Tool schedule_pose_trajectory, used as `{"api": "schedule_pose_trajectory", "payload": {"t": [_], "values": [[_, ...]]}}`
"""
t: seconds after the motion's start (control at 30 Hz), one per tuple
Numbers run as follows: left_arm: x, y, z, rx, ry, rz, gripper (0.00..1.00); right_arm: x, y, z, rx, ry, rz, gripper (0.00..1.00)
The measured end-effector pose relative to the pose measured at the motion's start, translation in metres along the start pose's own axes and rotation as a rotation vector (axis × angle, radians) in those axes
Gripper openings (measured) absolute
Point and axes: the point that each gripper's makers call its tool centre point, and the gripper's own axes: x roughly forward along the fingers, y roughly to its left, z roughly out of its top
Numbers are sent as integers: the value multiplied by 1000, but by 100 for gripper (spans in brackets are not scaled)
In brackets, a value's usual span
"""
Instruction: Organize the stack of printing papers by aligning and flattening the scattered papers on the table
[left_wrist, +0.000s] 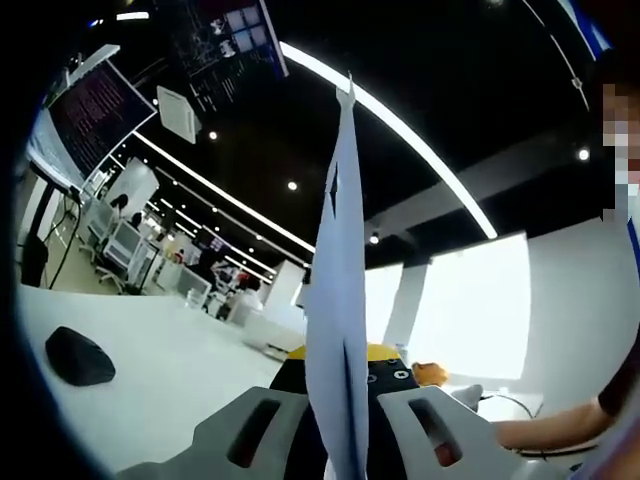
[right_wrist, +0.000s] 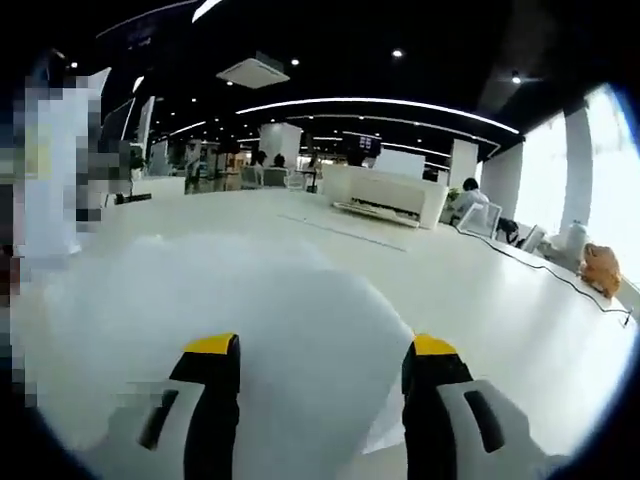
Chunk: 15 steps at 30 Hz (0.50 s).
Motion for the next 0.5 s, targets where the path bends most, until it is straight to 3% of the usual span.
{"api": "schedule_pose_trajectory", "payload": {"t": [0.17, 0.4, 0.5], "values": [[-1, 2, -1, 1, 1, 3, 6, -1, 2, 3, -46, -18, -9, 56], [-1, 2, -2, -1, 2, 3, 6, -2, 11, 5, -131, -27, 22, 32], [-1, 2, -1, 0, 3, 1, 6, -1, 12, 5, -141, -25, 32, 29]]}}
